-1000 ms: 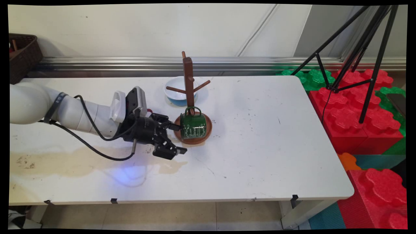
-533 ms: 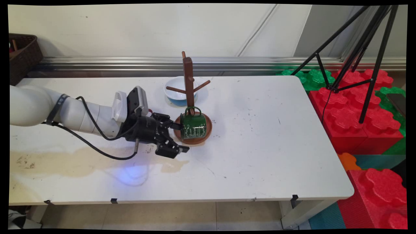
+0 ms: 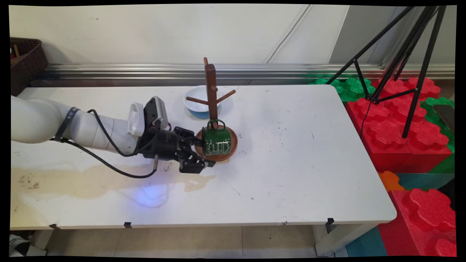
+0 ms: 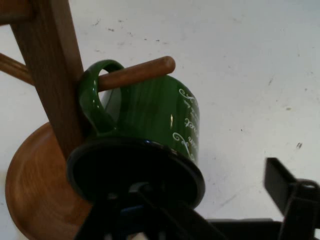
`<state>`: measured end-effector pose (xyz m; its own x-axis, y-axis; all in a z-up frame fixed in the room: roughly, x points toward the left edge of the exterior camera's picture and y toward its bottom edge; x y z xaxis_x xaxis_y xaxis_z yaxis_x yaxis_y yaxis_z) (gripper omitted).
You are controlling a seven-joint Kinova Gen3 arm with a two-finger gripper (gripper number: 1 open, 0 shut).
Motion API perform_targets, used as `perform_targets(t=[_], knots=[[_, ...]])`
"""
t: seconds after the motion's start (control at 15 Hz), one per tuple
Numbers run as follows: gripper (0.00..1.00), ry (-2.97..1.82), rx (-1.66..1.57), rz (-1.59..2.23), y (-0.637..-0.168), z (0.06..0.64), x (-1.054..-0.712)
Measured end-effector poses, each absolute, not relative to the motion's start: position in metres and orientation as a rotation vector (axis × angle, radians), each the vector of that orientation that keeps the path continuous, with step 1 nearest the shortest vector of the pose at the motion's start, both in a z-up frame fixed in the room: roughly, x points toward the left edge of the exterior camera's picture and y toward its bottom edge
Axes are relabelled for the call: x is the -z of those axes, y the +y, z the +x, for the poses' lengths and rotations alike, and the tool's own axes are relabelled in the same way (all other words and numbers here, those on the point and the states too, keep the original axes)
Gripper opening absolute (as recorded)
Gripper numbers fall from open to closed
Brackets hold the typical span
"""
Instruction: Pick up the green mug from the rack, then place the picked object on the table
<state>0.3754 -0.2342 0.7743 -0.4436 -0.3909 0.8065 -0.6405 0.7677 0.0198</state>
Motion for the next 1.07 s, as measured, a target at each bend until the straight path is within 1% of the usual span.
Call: perform_targets(t=[1.07], knots=[[0.00,-2.073,-0.349,0.784,-0.2335,0.3733,-0.7748]])
